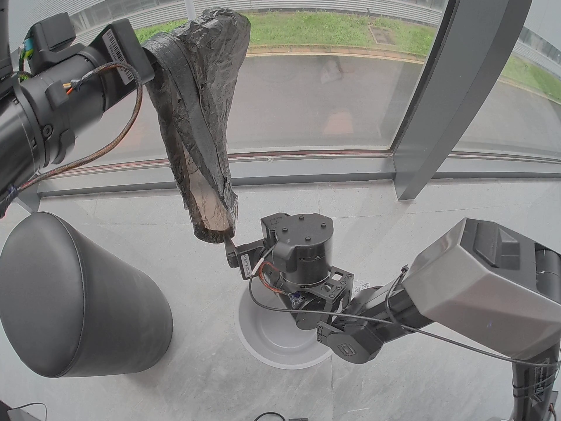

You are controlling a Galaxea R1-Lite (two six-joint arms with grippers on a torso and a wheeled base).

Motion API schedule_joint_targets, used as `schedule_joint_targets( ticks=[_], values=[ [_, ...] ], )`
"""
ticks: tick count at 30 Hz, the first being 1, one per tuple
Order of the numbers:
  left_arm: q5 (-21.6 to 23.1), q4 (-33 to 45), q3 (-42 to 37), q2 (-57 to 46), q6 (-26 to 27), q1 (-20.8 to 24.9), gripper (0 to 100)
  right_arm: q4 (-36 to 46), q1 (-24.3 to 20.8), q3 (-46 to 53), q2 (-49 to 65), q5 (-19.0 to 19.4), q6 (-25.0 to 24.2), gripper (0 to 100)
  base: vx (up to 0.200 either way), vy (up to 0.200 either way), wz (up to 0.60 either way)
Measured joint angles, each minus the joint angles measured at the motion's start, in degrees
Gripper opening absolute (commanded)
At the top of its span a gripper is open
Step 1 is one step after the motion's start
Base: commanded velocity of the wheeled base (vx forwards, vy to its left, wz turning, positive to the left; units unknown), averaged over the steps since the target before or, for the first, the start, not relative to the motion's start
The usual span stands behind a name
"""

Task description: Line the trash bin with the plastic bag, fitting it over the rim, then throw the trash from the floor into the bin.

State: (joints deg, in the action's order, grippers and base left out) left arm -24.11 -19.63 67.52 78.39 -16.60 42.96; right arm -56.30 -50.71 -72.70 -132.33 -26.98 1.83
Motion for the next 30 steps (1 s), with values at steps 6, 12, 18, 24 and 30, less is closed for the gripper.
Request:
schedule_joint_targets(
  ticks=[6, 12, 18, 24, 30],
  values=[
    [0.0, 1.9, -1.5, -1.8, -1.4, 1.1, 0, 0.0, 0.0, -1.5, -2.1, -1.1, 0.2, 100, 0.0, 0.0, 0.0],
    [0.0, 3.3, -1.8, -3.1, -2.9, 1.7, 0, 0.0, -0.3, -1.9, -2.6, -1.2, 0.5, 100, 0.0, 0.0, 0.0],
    [0.1, 3.9, -2.5, -3.7, -3.9, 2.4, 0, 0.0, -0.5, -3.1, -3.2, -1.2, 1.7, 100, 0.0, 0.0, 0.0],
    [0.1, 3.9, -3.0, -4.4, -3.9, 2.9, 0, 0.0, -0.5, -4.7, -4.6, -2.2, 2.3, 0, 0.0, 0.0, 0.0],
    [0.1, 4.0, -3.0, -4.8, -4.0, 3.0, 0, -0.1, -0.5, -5.8, -5.7, -2.8, 2.3, 0, 0.0, 0.0, 0.0]
  ],
)
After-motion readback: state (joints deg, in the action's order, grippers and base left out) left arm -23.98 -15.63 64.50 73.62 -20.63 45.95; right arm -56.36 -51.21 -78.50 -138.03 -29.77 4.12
